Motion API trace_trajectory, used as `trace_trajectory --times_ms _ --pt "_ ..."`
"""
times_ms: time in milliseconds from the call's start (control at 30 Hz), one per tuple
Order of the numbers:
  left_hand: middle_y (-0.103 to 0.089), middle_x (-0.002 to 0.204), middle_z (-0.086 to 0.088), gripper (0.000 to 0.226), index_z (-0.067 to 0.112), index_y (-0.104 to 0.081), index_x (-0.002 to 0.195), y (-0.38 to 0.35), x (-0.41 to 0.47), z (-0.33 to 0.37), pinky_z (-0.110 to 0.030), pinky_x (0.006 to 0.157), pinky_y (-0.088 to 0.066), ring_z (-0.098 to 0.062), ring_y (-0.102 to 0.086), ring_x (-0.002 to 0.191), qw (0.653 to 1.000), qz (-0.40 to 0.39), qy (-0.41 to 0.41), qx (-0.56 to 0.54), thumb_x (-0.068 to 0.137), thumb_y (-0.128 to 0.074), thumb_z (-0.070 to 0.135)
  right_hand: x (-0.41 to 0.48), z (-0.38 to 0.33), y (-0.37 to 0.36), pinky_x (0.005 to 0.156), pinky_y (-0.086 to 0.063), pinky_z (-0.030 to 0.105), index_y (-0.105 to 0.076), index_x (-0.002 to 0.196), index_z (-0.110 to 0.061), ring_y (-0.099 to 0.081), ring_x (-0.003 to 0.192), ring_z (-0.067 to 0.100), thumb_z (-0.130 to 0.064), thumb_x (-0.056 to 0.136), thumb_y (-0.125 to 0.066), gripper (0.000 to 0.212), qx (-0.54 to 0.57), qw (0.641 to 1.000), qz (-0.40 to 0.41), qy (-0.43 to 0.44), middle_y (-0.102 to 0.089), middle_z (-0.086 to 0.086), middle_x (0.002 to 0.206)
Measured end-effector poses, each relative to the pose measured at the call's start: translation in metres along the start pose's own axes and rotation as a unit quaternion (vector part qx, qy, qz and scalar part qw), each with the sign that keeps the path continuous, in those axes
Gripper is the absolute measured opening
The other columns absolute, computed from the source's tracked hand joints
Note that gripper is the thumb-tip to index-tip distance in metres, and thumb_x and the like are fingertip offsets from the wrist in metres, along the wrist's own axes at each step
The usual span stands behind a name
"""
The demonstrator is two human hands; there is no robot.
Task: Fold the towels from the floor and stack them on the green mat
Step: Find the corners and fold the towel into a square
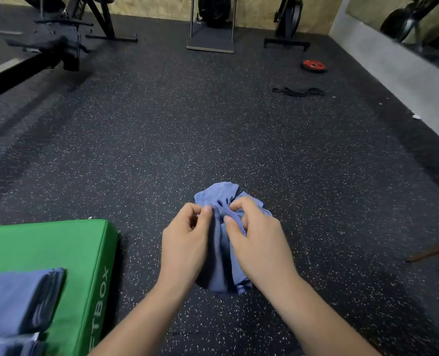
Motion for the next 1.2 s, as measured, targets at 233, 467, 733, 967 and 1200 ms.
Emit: trace_trajectory --times_ms 233,467,733,967,1200 --pt "-0.077 0.088 0.013 0.011 0.03 -0.07 0.1 0.003 -0.004 0.006 -0.037 0.08 -0.058 -0.01 -0.07 0.078 0.999 -0.002 -0.037 0.007 0.106 -0.065 0.039 -0.006 -0.008 -0.017 0.069 -0.045 0.037 -0.058 0.114 -0.032 -0.055 0.071 0.011 -0.034 0.1 -0.068 0.017 0.031 0.999 -0.022 0.003 -0.055 -0.011 0.067" --pt "-0.076 0.088 0.016 0.011 0.036 -0.066 0.102 0.004 -0.004 0.012 -0.04 0.081 -0.058 -0.008 -0.07 0.079 0.997 -0.024 -0.063 0.021 0.107 -0.06 0.044 -0.011 -0.015 -0.023 0.069 -0.051 0.036 -0.059 0.116 -0.035 -0.057 0.066 0.01 -0.03 0.102 -0.063 0.015 0.096 0.994 -0.059 -0.011 -0.063 -0.015 0.078" --pt "-0.076 0.105 0.02 0.036 0.04 -0.065 0.126 0.004 0.004 0.021 -0.037 0.084 -0.059 -0.008 -0.071 0.089 0.989 -0.11 -0.099 0.01 0.096 -0.078 0.025 -0.006 -0.01 -0.016 0.089 -0.055 0.032 -0.062 0.138 -0.048 -0.066 0.085 0.009 -0.014 0.105 -0.048 0.049 0.174 0.978 -0.101 -0.047 -0.067 -0.011 0.094" --pt "-0.079 0.108 0.019 0.041 0.034 -0.075 0.12 0.01 0.009 0.028 -0.035 0.087 -0.06 -0.009 -0.073 0.09 0.972 -0.163 -0.157 0.065 0.093 -0.07 0.005 0.004 -0.01 0.009 0.1 -0.046 0.025 -0.054 0.129 -0.042 -0.054 0.12 -0.003 -0.021 0.092 -0.074 0.048 0.035 0.998 -0.027 0.037 -0.05 -0.025 0.126" --pt "-0.081 0.114 -0.001 0.032 0.023 -0.077 0.123 0.01 0.008 0.029 -0.043 0.099 -0.055 -0.03 -0.074 0.109 0.947 -0.29 -0.136 -0.028 0.101 -0.066 0.003 0.012 0.006 0.015 0.096 -0.045 0.025 -0.054 0.141 -0.049 -0.061 0.112 -0.007 -0.046 0.08 -0.089 0.071 0.024 0.983 -0.184 -0.002 -0.065 -0.029 0.125"
Point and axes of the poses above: each hand's wrist, its own x-axis towards the middle knuckle, its own y-axis out of the back of the hand, z = x × y, the point moved 7 cm from there along x, towards the middle knuckle
